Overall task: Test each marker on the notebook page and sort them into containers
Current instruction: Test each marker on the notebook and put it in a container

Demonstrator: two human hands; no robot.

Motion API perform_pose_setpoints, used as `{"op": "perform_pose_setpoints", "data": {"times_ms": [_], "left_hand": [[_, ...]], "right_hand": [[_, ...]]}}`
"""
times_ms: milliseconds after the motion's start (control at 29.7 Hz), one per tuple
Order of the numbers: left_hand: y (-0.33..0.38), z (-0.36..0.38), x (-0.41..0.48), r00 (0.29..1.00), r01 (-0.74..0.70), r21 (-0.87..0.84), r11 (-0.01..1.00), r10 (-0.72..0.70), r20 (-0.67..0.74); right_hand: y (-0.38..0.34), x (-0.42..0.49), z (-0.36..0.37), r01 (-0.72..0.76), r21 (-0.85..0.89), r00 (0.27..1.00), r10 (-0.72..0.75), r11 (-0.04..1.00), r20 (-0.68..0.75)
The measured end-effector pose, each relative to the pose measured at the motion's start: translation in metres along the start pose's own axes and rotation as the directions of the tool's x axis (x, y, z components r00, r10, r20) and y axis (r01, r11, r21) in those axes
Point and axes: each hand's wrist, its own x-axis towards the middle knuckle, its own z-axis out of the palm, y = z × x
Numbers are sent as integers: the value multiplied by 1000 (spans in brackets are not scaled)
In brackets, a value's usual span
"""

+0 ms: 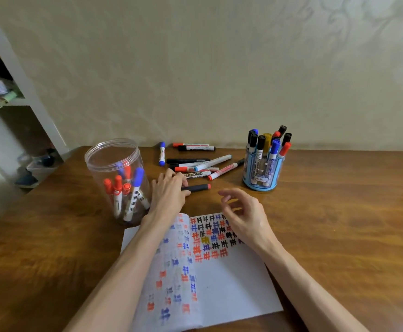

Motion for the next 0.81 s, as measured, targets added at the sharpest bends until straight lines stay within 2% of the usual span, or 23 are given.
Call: {"op": "perform_pose_setpoints", "data": {"times_ms": [202,303,370,471,572,706,807], "left_hand": [[9,-13,-19,994,-102,-198,975,91,-63],[18,-24,-34,984,-180,-428,886,155,-92],[26,-31,-45,976,-213,-519,828,200,-83],[34,-34,-60,961,-267,-554,788,261,-93],[31,-34,-71,967,-243,-559,792,244,-75],[20,-31,-79,976,-208,-469,858,213,-42],[20,-32,-85,972,-230,-461,857,228,-59]], "right_hand": [[-4,-2,4,-36,-30,999,36,999,-12],[-13,-4,4,-88,-11,996,88,996,-1],[-20,-6,4,-127,110,992,126,986,14],[-27,-10,4,-166,313,984,175,935,-1],[-29,-11,2,-172,368,979,202,914,-42],[-30,-11,-3,-171,473,973,225,864,-59],[-32,-14,-1,-180,448,974,222,876,-44]]}}
